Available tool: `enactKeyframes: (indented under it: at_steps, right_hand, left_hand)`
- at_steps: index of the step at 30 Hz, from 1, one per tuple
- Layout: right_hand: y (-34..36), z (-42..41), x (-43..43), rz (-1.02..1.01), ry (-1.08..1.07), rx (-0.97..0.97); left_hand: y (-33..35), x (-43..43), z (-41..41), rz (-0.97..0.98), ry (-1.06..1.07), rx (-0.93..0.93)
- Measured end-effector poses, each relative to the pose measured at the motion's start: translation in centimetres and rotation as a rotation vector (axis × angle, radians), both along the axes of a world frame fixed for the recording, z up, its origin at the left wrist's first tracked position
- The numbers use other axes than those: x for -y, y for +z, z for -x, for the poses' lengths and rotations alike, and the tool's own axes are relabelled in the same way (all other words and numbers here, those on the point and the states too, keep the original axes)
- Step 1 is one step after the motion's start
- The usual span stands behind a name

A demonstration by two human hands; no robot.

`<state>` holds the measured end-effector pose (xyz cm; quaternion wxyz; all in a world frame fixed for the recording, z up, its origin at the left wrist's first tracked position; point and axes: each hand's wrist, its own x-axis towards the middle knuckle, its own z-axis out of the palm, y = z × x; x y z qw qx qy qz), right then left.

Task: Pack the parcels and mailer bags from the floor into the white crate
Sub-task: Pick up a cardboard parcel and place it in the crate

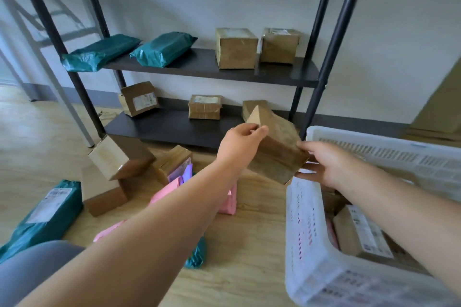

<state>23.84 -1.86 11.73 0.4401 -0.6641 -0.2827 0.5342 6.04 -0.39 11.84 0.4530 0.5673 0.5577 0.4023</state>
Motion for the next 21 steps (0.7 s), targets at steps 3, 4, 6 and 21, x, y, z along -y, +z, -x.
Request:
enactKeyframes:
  at_steps: [3,4,6,21]
  right_hand:
    - [1.0,-2.0,2.5,-0.076,0.073,-0.035]
    - [1.1,-2.3,3.3,-0.102,0.098,-0.045]
    - [1.1,-3.0,4.9,-0.153,0.142,-0.050]
    - [0.3,-3.1,6.9,-0.347,0.304,0.188]
  left_hand:
    - [0.8,2.0,0.0,0.140,-0.050,0.147]
    - [0.9,2.4,0.2,0.183,-0.048,0.194]
    - [0.9,3.0,0.1,0.236,-0.032,0.285]
    - [-0.7,4.0,-0.2,0.480,0.091,0.396]
